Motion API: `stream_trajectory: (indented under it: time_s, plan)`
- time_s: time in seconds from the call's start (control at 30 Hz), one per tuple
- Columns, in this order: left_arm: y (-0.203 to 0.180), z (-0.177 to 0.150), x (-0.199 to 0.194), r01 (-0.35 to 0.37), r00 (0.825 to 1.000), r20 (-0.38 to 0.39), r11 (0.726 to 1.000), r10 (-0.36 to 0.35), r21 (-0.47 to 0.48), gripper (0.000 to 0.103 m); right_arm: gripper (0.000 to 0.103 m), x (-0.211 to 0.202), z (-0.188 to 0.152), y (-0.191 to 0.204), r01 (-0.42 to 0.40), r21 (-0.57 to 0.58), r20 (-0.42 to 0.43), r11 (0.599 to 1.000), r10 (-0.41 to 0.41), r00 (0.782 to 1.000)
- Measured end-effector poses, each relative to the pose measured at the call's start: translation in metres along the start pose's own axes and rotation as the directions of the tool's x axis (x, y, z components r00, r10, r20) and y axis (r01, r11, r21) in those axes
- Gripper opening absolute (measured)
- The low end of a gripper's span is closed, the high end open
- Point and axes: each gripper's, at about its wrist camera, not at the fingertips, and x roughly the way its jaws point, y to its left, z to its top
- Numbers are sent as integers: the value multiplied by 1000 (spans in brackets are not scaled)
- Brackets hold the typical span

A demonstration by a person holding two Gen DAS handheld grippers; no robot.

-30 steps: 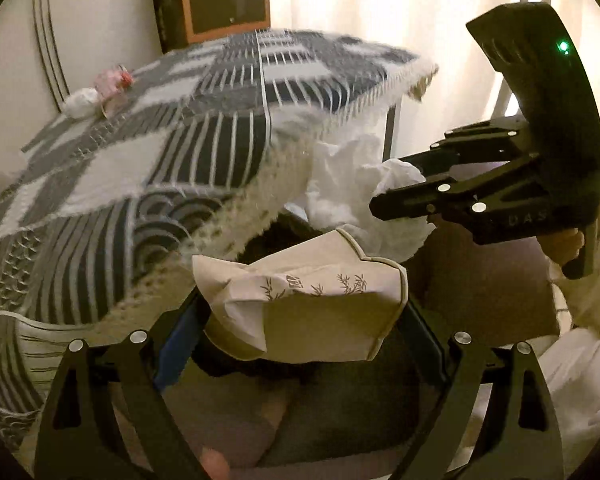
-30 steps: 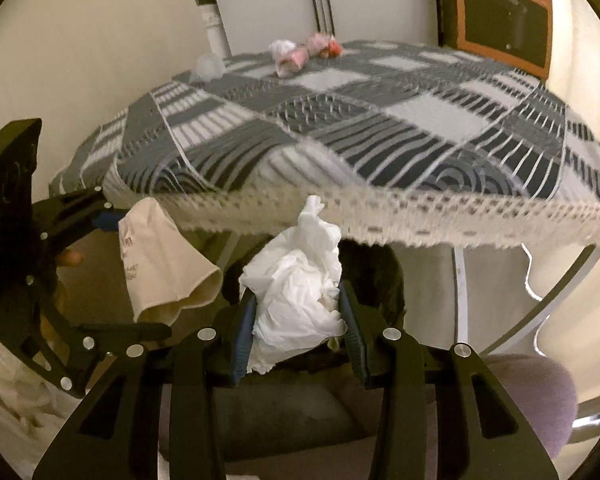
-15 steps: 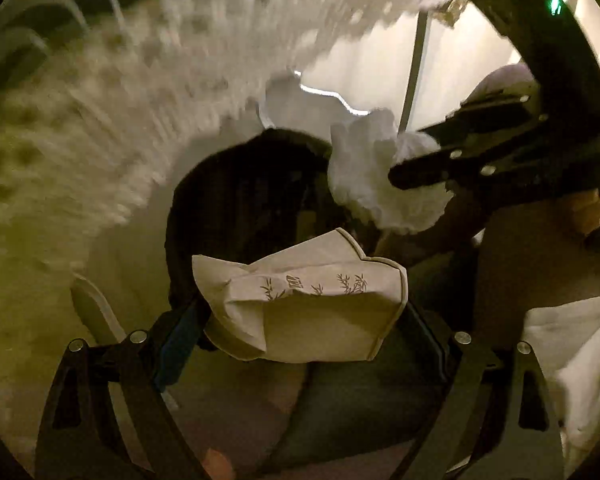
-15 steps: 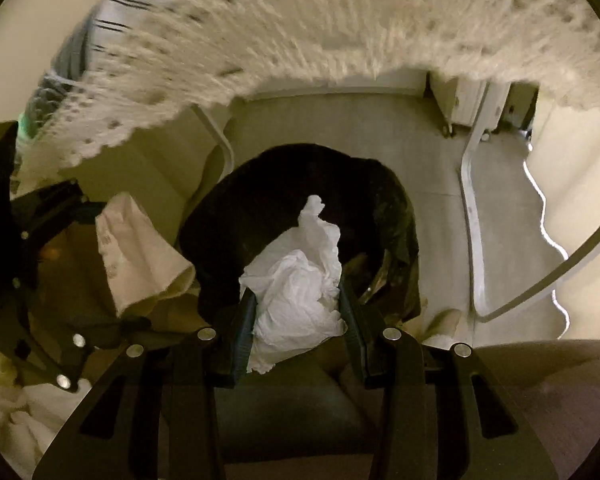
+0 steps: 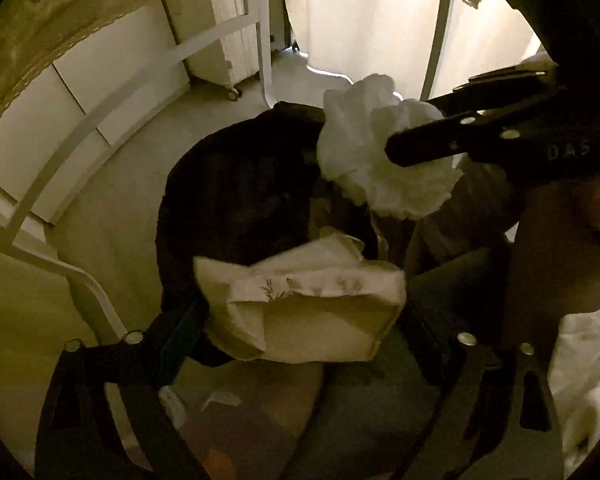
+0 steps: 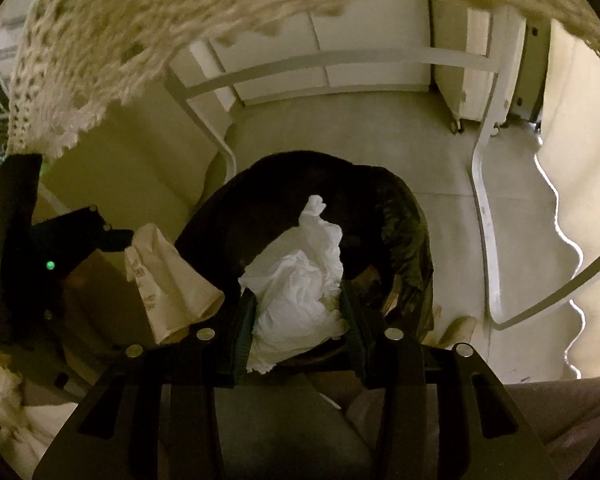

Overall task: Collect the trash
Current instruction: 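Lower both tools under the table and release bag and tissue into the bin, then raise both empty tools back above the table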

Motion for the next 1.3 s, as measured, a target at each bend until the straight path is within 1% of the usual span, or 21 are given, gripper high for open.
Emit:
stream_trajectory:
  time_s: [0.03,0.07,0.13,0.2,0.23,0.3,0.5,0.93,1.03,1.13,1.2,1.3]
  plan:
    - [0,-1,-4,4,1000,2,1000,-4,-4,97,51,-2,1,-2,5,3,7,1000,-5,1000]
    - [0,-2,-5,13,1000,4,1000,-13,-9,97,55,-4,1,-3,7,9,18,1000,-7,1000]
    - [0,-2,-5,15,1000,8,1000,-15,-9,97,73,-7,1,-3,17,15,35,1000,-17,999]
    - [-1,-2,-7,13,1000,12,1000,-13,-10,97,79,-11,1,-2,25,17,56,1000,-26,998]
    - [-1,-3,-9,15,1000,16,1000,-15,-11,97,80,-13,1,-2,23,17,60,1000,-24,998]
    - [-1,-3,-9,18,1000,24,1000,-18,-12,97,82,-16,0,-2,25,21,70,999,-26,997]
    - [-8,-7,-27,16,998,63,1000,-15,-11,97,85,-31,-7,2,29,22,102,999,-31,994]
    - [-23,-25,-80,-18,986,165,1000,20,-18,97,86,-81,-28,15,55,-40,184,998,-47,982]
    - [-29,-30,-94,-26,980,195,999,30,-23,97,86,-98,-33,24,69,-75,211,995,-52,976]
    - [-33,-36,-111,-39,971,234,999,46,-35,97,86,-118,-35,36,99,-117,254,988,-67,965]
    - [-35,-40,-124,-87,958,267,994,102,-67,97,87,-136,-35,44,120,-141,287,983,-75,955]
    - [-33,-46,-147,-108,946,293,987,139,-119,97,87,-157,-32,52,126,-154,327,980,-70,943]
